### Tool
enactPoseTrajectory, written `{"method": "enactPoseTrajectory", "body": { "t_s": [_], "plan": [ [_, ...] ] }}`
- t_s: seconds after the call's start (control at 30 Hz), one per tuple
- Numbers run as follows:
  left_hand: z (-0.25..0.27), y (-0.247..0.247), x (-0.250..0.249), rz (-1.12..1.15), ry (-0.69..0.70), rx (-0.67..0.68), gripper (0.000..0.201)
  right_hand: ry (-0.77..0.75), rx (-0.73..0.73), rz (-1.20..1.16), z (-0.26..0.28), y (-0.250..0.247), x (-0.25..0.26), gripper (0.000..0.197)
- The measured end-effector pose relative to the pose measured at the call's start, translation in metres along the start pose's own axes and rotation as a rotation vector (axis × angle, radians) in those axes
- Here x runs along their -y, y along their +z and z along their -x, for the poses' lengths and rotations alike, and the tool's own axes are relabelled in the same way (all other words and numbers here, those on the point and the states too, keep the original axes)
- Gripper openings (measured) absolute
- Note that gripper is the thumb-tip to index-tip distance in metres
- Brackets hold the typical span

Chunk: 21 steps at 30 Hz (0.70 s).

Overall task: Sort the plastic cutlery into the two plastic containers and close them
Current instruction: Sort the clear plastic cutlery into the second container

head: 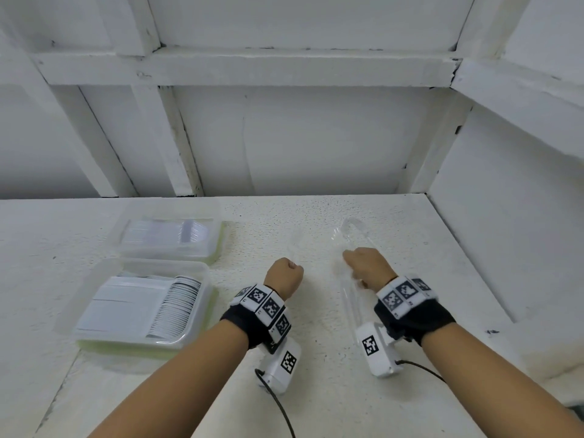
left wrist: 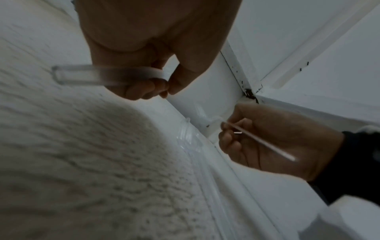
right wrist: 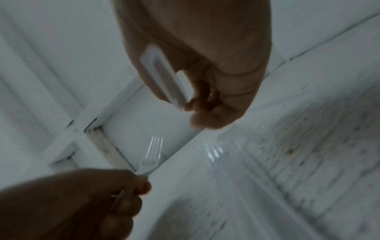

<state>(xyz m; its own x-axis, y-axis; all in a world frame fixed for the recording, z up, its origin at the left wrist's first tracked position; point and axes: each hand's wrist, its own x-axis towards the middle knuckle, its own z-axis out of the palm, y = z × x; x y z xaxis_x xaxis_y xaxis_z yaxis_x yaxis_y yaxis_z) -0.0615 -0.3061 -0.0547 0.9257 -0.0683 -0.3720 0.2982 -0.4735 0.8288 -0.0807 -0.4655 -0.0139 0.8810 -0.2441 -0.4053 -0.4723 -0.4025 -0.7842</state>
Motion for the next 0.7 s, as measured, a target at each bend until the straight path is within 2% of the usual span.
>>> {"method": "enactPoseTrajectory", "body": {
  "t_s": [0.07,0.1,0.17,0.23,0.27,0.33,0.37,0.57,0.7],
  "plan": [
    [0.003,0.014,-0.008,-0.104,-0.007,0.089,0.041,0.065,-0.024,-0.247,0.006,-0.013,-0.005,0.013],
    [0.004,0.021,-0.012,-0.178,-0.007,0.133,0.044,0.067,-0.041,-0.290,0.008,-0.019,-0.008,0.009],
    [0.008,0.036,-0.019,-0.310,-0.012,0.206,0.043,0.051,-0.091,-0.241,0.008,-0.026,-0.018,0.013],
    [0.008,0.046,-0.022,-0.403,-0.013,0.247,0.056,0.059,-0.120,-0.192,0.007,-0.029,-0.028,0.015],
    [0.008,0.048,-0.024,-0.442,-0.015,0.257,0.056,0.078,-0.123,-0.194,0.007,-0.030,-0.032,0.013],
    [0.007,0.052,-0.027,-0.477,0.003,0.263,0.035,0.107,-0.117,-0.197,0.008,-0.029,-0.038,0.011],
    [0.006,0.053,-0.028,-0.472,0.005,0.264,0.027,0.112,-0.106,-0.195,0.008,-0.029,-0.040,0.011],
    [0.006,0.033,-0.025,-0.257,-0.029,0.296,0.014,0.072,-0.070,-0.090,0.008,-0.022,-0.041,0.011],
    [0.006,0.007,-0.017,-0.074,-0.053,0.237,0.019,-0.077,-0.104,0.279,0.009,-0.013,-0.038,0.026]
  ]
}}
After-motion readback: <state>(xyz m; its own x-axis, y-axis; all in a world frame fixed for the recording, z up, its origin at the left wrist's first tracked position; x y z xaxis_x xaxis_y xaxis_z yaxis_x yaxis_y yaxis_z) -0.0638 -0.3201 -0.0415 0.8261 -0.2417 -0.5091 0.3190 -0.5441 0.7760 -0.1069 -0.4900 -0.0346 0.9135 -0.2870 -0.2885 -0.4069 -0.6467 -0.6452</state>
